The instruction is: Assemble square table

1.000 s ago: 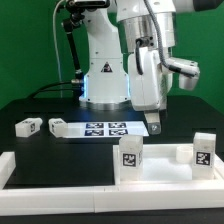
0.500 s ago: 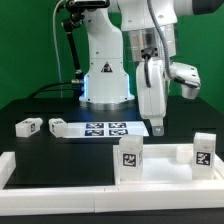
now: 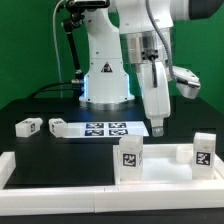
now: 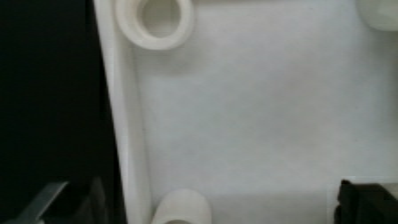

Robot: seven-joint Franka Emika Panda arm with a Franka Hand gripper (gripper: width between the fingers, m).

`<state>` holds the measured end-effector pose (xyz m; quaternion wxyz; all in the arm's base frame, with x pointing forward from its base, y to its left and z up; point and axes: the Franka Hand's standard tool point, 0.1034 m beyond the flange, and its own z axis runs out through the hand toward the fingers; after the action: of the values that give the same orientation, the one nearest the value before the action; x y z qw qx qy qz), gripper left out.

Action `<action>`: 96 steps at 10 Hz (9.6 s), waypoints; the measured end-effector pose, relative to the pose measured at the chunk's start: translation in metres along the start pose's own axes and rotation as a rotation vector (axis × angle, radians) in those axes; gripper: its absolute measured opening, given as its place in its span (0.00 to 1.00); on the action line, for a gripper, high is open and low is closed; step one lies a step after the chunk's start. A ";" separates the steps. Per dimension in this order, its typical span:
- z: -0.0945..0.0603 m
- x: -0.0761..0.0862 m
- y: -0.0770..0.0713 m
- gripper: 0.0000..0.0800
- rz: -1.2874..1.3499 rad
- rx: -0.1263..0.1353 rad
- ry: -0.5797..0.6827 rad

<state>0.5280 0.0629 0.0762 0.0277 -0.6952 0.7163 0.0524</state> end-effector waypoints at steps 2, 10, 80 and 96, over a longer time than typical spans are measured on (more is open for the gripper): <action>0.002 -0.002 0.001 0.81 0.000 -0.003 -0.002; 0.060 -0.004 0.031 0.81 -0.058 -0.016 0.094; 0.045 0.048 -0.105 0.10 -3.076 -0.330 0.468; 0.055 0.022 -0.080 0.80 -3.126 -0.340 0.347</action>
Offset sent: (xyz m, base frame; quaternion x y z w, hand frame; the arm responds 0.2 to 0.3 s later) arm 0.0000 0.0000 0.0000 0.0000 0.0000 0.0000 1.0000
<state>0.6056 0.0451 0.0165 0.1020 0.7089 0.6973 0.0272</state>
